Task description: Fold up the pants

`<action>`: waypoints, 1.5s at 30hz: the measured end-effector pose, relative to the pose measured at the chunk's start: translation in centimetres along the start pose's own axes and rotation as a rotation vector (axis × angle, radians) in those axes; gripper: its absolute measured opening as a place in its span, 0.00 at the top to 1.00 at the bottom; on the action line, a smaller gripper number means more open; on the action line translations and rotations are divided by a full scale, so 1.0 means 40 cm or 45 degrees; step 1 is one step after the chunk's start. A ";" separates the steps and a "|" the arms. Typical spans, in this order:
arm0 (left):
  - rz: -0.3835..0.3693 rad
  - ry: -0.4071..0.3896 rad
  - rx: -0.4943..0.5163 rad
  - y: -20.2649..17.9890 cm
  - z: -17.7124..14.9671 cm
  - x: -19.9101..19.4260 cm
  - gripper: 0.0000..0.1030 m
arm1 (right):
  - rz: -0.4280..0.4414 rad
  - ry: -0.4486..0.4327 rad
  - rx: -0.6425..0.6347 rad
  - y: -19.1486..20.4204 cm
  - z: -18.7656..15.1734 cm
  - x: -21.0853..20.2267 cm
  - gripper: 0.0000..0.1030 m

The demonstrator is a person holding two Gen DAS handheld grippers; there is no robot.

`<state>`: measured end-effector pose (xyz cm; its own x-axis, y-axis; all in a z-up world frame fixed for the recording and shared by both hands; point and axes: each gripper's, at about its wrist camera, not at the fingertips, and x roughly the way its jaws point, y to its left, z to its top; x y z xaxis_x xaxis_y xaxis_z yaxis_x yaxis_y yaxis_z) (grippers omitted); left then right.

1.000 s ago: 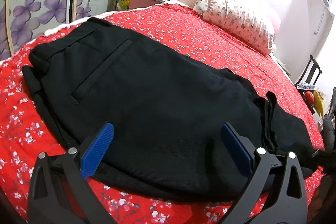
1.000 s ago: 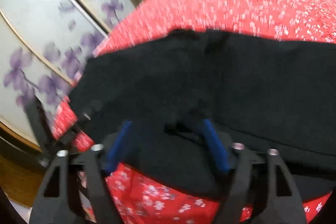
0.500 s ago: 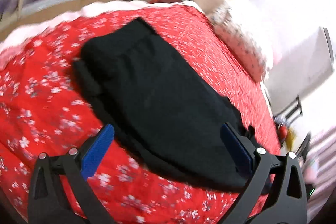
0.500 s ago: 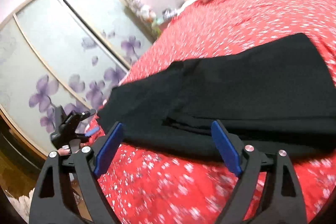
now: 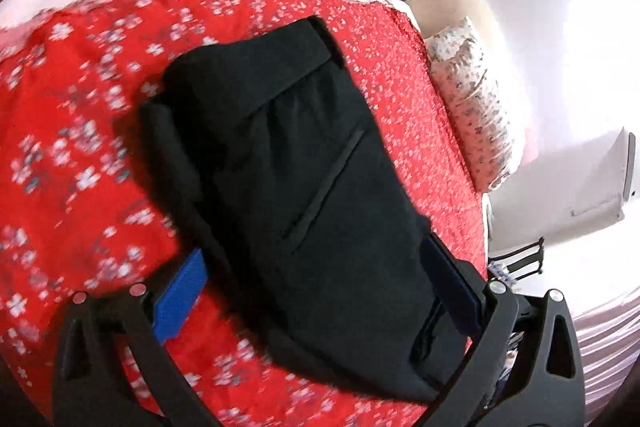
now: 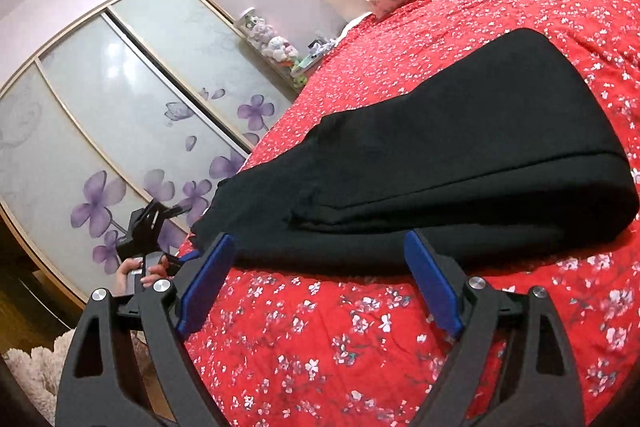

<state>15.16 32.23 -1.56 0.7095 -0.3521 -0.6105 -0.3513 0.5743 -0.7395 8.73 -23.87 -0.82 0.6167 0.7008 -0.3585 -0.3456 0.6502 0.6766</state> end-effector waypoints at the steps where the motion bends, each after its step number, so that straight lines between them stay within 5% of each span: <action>1: -0.013 -0.022 0.005 -0.012 0.004 -0.002 0.02 | 0.004 -0.003 0.000 -0.004 0.000 -0.001 0.14; 6: 0.112 -0.039 0.014 -0.018 0.001 0.028 0.11 | 0.009 -0.009 -0.007 -0.007 -0.006 -0.004 0.13; 8: 0.148 -0.067 -0.010 -0.008 -0.004 0.027 0.25 | 0.014 -0.011 -0.008 -0.012 -0.006 -0.005 0.13; 10: 0.198 -0.089 -0.047 0.003 -0.007 0.024 0.54 | 0.018 -0.012 -0.008 -0.014 -0.007 -0.004 0.13; 13: 0.218 -0.104 -0.093 0.021 -0.007 0.010 0.74 | 0.021 -0.012 -0.011 -0.018 -0.007 -0.002 0.12; 16: 0.245 -0.136 -0.051 0.002 -0.012 -0.006 0.82 | 0.030 -0.018 -0.010 -0.021 -0.007 -0.003 0.12; 27: 0.419 -0.319 0.681 -0.386 -0.116 -0.048 0.88 | 0.050 -0.085 0.031 -0.041 -0.005 -0.029 0.12; 33: 0.268 -0.316 1.016 -0.645 -0.272 0.003 0.89 | -0.191 -0.379 0.055 -0.067 0.002 -0.141 0.12; 41: -0.001 -0.124 1.353 -0.862 -0.617 0.152 0.90 | -0.507 -0.674 0.326 -0.183 -0.012 -0.285 0.12; 45: -0.072 0.197 1.370 -0.831 -0.805 0.303 0.91 | -0.571 -0.746 0.405 -0.215 -0.025 -0.325 0.13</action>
<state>15.75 -14.91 6.48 0.5967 -0.4445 -0.6681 0.4524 0.8740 -0.1775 2.97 -38.28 -2.64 0.9505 0.0670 -0.3034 0.1870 0.6566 0.7307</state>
